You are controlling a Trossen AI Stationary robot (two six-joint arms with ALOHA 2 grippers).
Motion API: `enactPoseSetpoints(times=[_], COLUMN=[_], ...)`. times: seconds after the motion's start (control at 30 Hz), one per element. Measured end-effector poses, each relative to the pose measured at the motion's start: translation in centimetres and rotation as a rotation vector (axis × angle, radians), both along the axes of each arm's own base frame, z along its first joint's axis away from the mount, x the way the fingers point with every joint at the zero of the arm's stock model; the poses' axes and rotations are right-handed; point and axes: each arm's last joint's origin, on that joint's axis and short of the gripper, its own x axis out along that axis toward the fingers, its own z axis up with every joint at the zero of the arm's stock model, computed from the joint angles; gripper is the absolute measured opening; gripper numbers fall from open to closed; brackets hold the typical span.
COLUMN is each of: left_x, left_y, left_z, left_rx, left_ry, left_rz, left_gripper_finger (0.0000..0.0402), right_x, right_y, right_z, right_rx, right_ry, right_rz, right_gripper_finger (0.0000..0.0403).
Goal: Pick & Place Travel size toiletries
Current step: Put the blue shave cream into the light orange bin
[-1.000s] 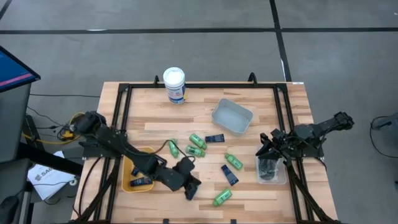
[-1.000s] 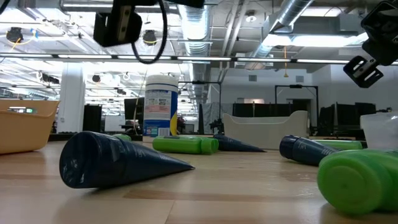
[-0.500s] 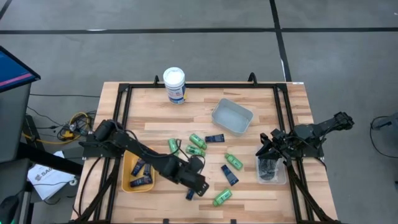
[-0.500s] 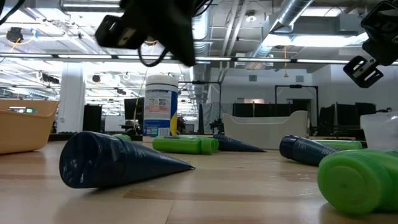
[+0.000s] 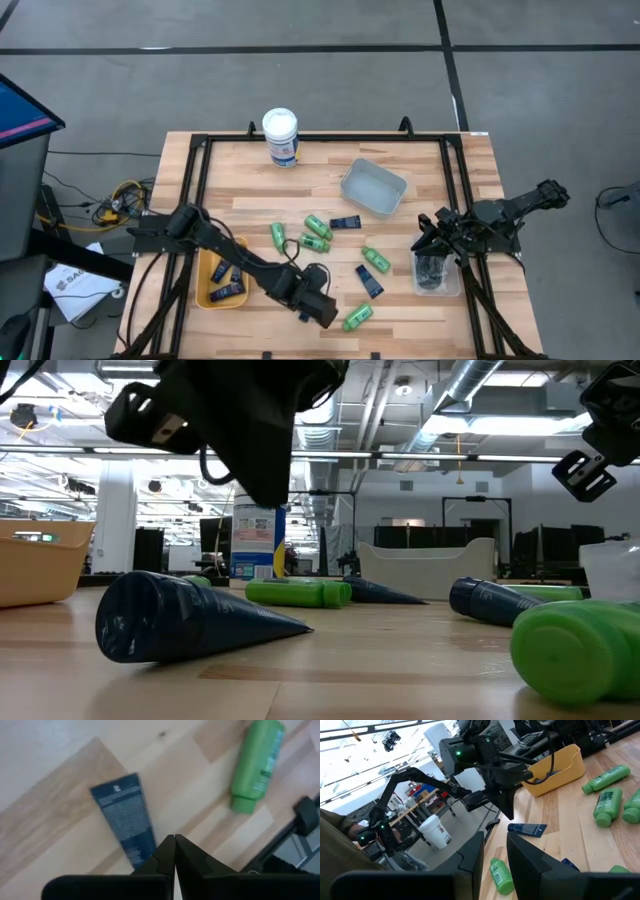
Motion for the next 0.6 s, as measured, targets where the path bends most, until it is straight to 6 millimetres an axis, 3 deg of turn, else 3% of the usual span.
enactPoseSetpoints(times=[0.17, 0.37, 0.6], left_x=[-0.2, -0.6, -0.4], left_y=[-0.4, -1.3, -1.1], left_z=[0.2, 0.5, 0.3], left_rx=[0.005, 0.032, 0.040], left_ry=[-0.012, -0.045, -0.038], left_rz=[-0.040, -0.158, -0.126], left_gripper_finger=[0.0035, 0.0136, 0.0248], right_x=[0.0, 0.0, 0.0], right_y=[0.0, 0.0, 0.0], right_z=[0.0, 0.0, 0.0], right_rx=[0.000, 0.000, 0.000], right_ry=[0.000, 0.000, 0.001], right_rz=[0.000, 0.000, 0.000], right_gripper_finger=[0.0076, 0.0076, 0.0076])
